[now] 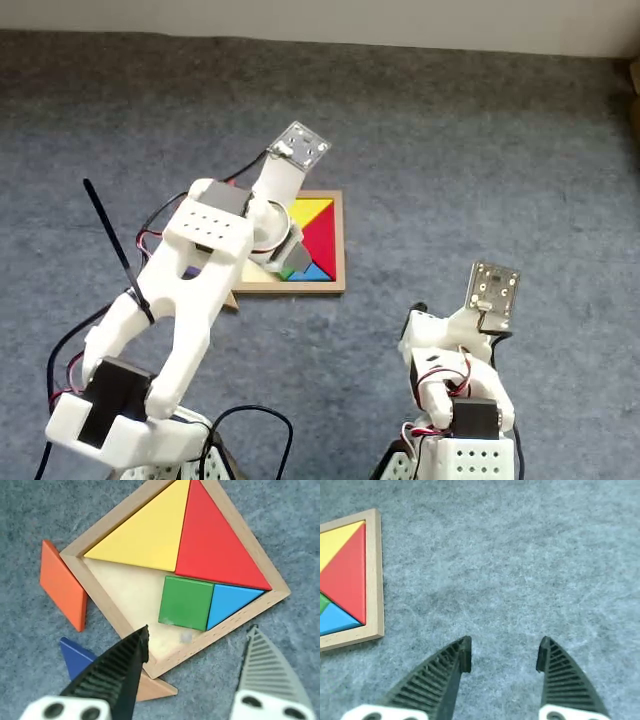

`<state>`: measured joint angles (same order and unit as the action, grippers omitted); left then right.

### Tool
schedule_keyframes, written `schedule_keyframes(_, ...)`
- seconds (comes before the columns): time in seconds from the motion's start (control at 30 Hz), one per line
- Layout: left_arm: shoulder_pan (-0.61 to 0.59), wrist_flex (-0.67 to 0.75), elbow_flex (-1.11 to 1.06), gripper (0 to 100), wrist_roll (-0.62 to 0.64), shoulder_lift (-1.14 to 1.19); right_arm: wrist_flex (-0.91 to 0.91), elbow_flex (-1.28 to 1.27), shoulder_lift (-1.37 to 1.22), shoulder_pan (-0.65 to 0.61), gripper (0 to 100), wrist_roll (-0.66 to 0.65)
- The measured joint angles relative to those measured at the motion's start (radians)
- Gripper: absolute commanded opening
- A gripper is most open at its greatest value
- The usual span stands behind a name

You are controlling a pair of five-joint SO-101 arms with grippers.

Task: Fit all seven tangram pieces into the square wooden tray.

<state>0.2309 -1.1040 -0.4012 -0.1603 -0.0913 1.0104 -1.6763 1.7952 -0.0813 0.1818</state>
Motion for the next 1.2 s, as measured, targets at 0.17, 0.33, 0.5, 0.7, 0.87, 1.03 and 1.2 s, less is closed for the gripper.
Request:
schedule_keyframes(0.17, -0.006, 0.018, 0.000, 30, 0.048, 0.000, 0.000, 0.000, 0.000, 0.000, 21.7, 0.000)
schedule_keyframes(0.33, -0.103, 0.040, 0.011, 30, 0.077, 0.000, 0.000, 0.000, 0.000, 0.000, 21.7, 0.000)
schedule_keyframes(0.5, -0.247, -0.021, 0.077, 30, 0.077, 0.000, 0.000, 0.000, 0.000, 0.000, 21.7, 0.000)
schedule_keyframes(0.7, -0.334, -0.103, 0.060, 30, 0.046, 0.000, 0.000, 0.000, 0.000, 0.000, 21.7, 0.000)
schedule_keyframes(0.87, -0.331, -0.086, -0.074, 30, -0.063, 0.000, 0.000, 0.000, 0.000, 0.000, 21.7, 0.000)
schedule_keyframes(1.03, -0.331, 0.040, -0.227, 30, -0.074, 0.000, 0.000, 0.000, 0.000, 0.000, 21.7, 0.000)
schedule_keyframes(1.2, -0.331, 0.143, -0.331, 30, -0.077, 0.000, 0.000, 0.000, 0.000, 0.000, 21.7, 0.000)
